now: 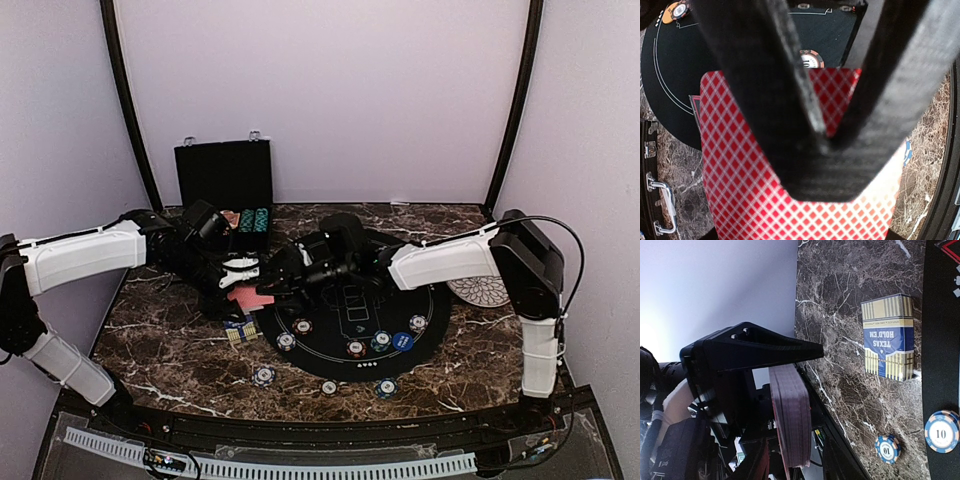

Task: Distribute texas hold em gaming equipment

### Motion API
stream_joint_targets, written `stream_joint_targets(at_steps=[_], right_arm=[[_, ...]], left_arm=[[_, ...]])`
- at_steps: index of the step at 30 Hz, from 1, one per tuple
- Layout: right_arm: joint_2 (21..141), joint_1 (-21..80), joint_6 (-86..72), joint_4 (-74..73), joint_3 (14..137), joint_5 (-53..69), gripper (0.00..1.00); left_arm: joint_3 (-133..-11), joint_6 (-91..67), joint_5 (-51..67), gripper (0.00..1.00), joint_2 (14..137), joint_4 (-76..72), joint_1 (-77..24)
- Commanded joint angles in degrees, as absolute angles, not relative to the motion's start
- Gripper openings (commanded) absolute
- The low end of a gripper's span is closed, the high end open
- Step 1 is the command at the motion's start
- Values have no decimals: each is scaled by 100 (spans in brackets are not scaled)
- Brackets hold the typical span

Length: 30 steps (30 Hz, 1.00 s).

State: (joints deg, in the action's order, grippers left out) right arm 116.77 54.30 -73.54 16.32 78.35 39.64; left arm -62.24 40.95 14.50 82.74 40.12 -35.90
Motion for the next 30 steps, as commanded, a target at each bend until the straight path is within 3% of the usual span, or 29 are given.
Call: stream_joint_targets(at_steps=[1,24,30], right_arm=[[11385,5370,-7308,1758,7737,3973,38],[11372,5337,-7556,2244,7488,4025,1],[11267,5281,-7642,2423,7323,4034,0]], left_arm=[[-6128,4149,1417,16,8086,3899,-3603],[-6074,4140,1337,15,8093,3903,-3598],[-6060,4116,1286,13,8079,3917,-3603]])
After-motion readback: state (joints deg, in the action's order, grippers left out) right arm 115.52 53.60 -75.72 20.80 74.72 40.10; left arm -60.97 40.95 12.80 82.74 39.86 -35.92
